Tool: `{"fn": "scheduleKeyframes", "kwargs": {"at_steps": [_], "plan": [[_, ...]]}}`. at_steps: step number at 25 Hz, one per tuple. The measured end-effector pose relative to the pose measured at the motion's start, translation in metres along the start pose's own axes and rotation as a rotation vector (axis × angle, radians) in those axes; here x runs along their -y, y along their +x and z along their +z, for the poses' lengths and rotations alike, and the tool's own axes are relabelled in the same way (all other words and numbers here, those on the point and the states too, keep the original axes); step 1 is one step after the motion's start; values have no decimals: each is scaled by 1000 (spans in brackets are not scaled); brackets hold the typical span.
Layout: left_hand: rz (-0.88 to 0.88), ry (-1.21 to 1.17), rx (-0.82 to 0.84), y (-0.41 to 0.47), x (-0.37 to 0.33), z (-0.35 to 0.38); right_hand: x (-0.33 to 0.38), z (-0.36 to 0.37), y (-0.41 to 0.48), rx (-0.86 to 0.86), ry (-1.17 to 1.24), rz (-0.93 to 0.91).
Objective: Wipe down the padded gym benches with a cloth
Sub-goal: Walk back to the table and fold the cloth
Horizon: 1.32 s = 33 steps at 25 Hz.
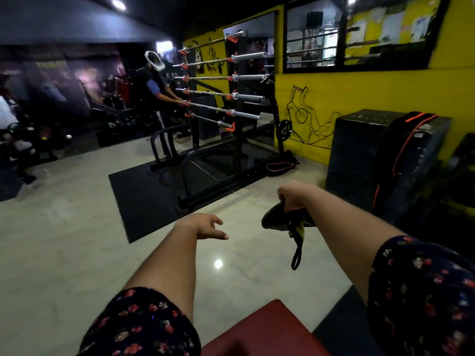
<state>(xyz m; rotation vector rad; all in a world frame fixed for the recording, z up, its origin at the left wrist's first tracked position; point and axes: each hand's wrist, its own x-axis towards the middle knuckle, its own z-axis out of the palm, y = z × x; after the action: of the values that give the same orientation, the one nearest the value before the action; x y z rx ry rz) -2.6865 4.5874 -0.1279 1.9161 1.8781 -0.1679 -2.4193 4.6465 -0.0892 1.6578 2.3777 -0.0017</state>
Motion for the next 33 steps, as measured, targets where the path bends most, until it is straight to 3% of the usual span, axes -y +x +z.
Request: {"fn": "scheduleKeyframes", "kwargs": {"at_steps": [10,19,24,33], "plan": [[188,149,-33,69,-152,-7,-148,29,-36,27,98,170],[413,143,19,159,-388,47,-367,83,-91,74,111,348],[504,164,123,193,-490,99,-449,124,-125,135,131,427],[604,203,142,258,-574,115,-532,154,-128,177,170,587]]}}
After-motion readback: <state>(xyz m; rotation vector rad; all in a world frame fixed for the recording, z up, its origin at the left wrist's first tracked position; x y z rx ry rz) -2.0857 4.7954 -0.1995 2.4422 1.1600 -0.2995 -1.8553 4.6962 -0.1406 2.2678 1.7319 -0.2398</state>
